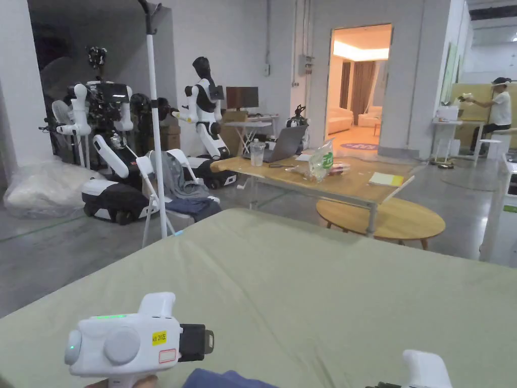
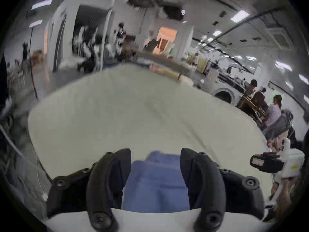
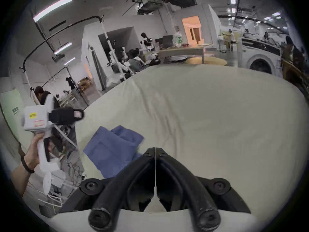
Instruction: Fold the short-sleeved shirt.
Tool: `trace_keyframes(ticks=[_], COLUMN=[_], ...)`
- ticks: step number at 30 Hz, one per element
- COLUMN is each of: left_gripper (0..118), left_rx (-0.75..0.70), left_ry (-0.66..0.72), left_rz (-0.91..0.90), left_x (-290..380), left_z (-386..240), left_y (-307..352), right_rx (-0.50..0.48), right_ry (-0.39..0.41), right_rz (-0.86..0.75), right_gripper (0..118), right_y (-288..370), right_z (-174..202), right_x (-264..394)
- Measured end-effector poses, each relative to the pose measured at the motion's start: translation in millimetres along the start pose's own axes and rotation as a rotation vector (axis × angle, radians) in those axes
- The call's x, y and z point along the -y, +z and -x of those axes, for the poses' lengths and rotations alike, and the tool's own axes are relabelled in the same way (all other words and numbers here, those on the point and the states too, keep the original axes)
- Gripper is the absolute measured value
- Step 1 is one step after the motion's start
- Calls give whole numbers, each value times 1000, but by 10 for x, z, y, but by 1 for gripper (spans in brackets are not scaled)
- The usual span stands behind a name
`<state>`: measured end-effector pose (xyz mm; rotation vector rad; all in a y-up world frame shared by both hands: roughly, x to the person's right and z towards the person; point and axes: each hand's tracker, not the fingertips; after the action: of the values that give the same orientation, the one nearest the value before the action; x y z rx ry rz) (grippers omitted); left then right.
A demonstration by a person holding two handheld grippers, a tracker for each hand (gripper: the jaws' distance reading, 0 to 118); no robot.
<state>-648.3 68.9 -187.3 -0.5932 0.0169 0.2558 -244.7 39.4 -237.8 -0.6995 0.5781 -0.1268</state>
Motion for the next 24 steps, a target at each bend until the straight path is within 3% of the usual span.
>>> trace_keyframes(ticks=[4,7,9,13,15,17,18,20,22,24], left_gripper=[62,61,61,61,50,10,2,0,0,0], left_rx=[54,87,117,234,285,237,213,147,30,114], left_ry=[-178,-202,-221,-235,-281,-348,-388,-442,-409,-319], left_rz=[-233,-391,-483,-540,-512,-504,-514,-487,-461,-485], left_x=[-149,-94,44,365,521,656,722,815,866,907], left_z=[-838,-1446,-1892,-2595,-2883,-3156,-3245,-3390,-3440,-3298], left_y=[668,1087,1302,1381,1355,1269,1258,1215,1182,1218], right_rx=[83,154,215,281,304,411,439,483,526,594], right_ry=[86,144,127,-11,21,47,34,-28,-15,8], right_rz=[-161,-282,-368,-485,-481,-509,-520,-540,-522,-530], right_gripper=[0,0,0,0,0,0,0,0,0,0], right_y=[572,1155,1518,2102,2224,2366,2418,2469,2513,2522], right_z=[-124,-215,-307,-472,-554,-627,-661,-740,-745,-721], right_x=[-14,63,146,376,478,586,617,654,717,798])
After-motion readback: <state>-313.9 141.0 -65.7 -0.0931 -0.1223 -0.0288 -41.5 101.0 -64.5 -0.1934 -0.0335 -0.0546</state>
